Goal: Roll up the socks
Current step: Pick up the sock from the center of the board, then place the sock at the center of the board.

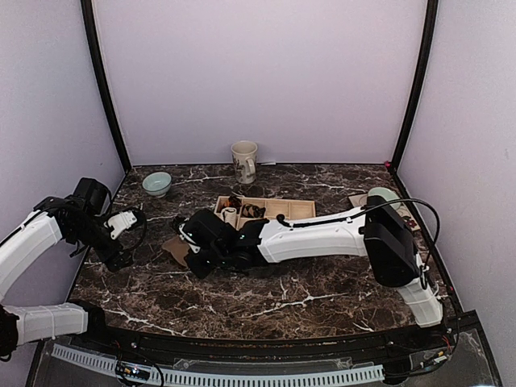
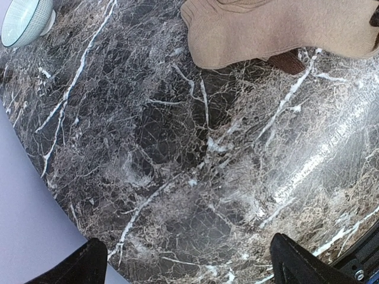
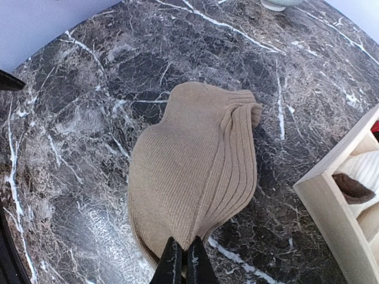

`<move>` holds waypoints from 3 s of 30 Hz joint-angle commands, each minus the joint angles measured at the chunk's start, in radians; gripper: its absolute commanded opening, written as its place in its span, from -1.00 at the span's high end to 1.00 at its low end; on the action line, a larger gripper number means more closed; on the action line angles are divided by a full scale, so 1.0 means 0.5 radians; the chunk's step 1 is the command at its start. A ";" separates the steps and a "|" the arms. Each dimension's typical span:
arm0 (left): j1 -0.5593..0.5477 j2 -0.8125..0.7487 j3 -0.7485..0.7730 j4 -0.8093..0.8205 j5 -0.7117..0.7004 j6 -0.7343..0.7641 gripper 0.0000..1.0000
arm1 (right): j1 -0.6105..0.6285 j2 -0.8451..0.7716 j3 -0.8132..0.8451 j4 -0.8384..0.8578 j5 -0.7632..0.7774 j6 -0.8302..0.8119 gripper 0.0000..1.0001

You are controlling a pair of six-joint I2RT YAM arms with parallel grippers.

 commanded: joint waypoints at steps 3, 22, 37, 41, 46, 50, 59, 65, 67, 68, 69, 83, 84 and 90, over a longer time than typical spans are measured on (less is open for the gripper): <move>0.010 -0.020 -0.036 0.022 0.035 -0.010 -0.98 | -0.014 -0.172 -0.025 0.022 -0.032 0.002 1.00; 0.011 0.033 0.018 0.065 0.081 -0.075 -0.98 | -0.104 -0.349 0.584 -0.262 -0.476 -0.048 1.00; 0.011 0.001 0.020 0.045 0.149 -0.054 -0.98 | -0.117 -0.949 -0.184 0.055 -1.017 0.246 1.00; 0.012 0.021 0.016 0.034 0.146 -0.062 -0.98 | -0.112 -1.024 -0.241 0.032 -1.125 0.252 1.00; 0.013 0.026 0.046 0.022 0.135 -0.074 -0.98 | -0.103 -0.860 -0.082 -0.045 -1.289 0.277 1.00; 0.012 0.024 0.059 -0.005 0.130 -0.076 -0.98 | -0.080 -0.686 0.195 -0.140 -1.429 0.267 1.00; 0.018 0.015 0.046 0.002 0.132 -0.062 -0.95 | -0.398 -0.860 -0.437 0.013 -1.143 0.506 1.00; 0.019 0.061 0.086 -0.006 0.170 -0.052 -0.93 | -0.559 -0.760 -0.720 -0.060 -0.995 0.472 1.00; 0.019 0.074 0.103 -0.010 0.190 -0.050 -0.91 | -0.561 -0.669 -0.662 -0.197 -0.905 0.408 1.00; 0.019 0.077 0.107 -0.008 0.205 -0.046 -0.90 | -0.563 -0.632 -0.617 -0.246 -0.873 0.384 1.00; 0.019 0.082 0.105 -0.007 0.225 -0.035 -0.90 | -0.565 -0.601 -0.588 -0.279 -0.841 0.363 1.00; -0.148 0.615 0.259 0.206 0.349 -0.015 -0.80 | -0.609 -0.746 -0.715 -0.073 -0.994 0.498 1.00; -0.196 0.637 0.252 0.225 0.330 -0.016 -0.85 | -0.609 -0.763 -0.718 -0.053 -1.014 0.518 1.00; -0.403 0.793 0.204 0.344 0.279 -0.026 -0.91 | -0.609 -0.836 -0.729 0.017 -1.092 0.614 1.00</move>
